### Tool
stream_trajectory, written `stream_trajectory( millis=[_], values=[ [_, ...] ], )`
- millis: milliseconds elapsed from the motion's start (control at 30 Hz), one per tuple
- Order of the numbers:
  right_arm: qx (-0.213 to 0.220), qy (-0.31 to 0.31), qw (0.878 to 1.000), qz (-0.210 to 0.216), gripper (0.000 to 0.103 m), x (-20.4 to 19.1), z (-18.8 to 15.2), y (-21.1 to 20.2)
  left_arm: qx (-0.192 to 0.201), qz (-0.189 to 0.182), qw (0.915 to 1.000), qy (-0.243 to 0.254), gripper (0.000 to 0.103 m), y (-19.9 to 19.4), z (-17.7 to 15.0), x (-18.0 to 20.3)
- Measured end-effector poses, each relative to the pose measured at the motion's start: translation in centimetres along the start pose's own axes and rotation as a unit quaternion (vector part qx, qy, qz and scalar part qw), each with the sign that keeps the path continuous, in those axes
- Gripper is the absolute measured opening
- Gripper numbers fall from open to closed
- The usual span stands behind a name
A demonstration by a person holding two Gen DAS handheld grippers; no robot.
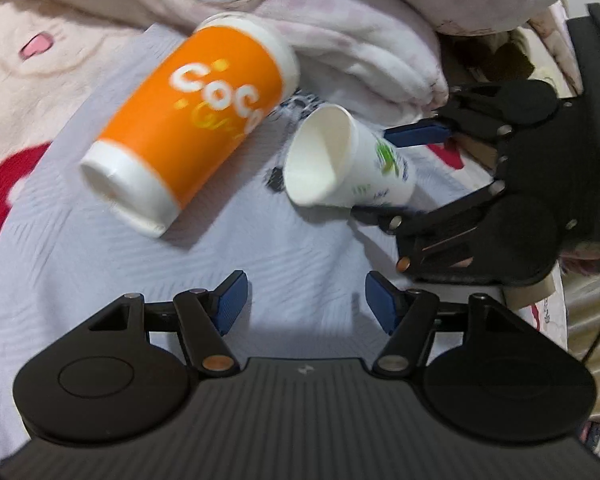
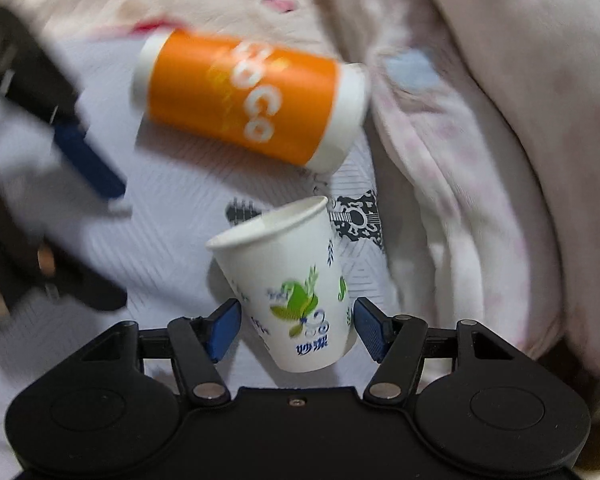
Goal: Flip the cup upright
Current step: 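Grasp the white leaf-print paper cup by its base with the right gripper, then rotate the white cup upright with the right gripper while the left tool steadies it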
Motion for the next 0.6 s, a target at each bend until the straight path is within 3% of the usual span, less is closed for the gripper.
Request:
stream_trajectory(
  millis=[100,267,467,600],
  values=[
    [0.010,0.082,0.996,0.029,0.066,0.2,0.3,-0.8,0.000,-0.002,1.0000,-0.006,0.064,-1.2,-0.3,-0.8],
    [0.013,0.210,0.975,0.066,0.066,-1.5,-0.9,-1.9,-0.005,-0.016,0.9999,0.005,0.064,-3.5,-1.0,-1.1],
    [0.034,0.359,0.926,0.112,0.066,-4.6,-3.4,-3.8,-0.020,-0.047,0.9987,-0.001,0.064,-5.2,-3.4,-1.2],
    [0.042,0.445,0.884,0.135,0.066,-6.8,-5.1,-5.1,-0.031,-0.051,0.9982,-0.001,0.064,-5.7,-4.8,-1.2]
  ],
)
Point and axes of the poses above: each gripper's, at about its wrist camera, not at the fingertips, and y roughly the way its jaws point, x to its right, z to its top, the point moved 5 cm from there along y, roughly the way its jaws point, and after that the axes turned 10 degrees about -y, right-handed, at the moved point
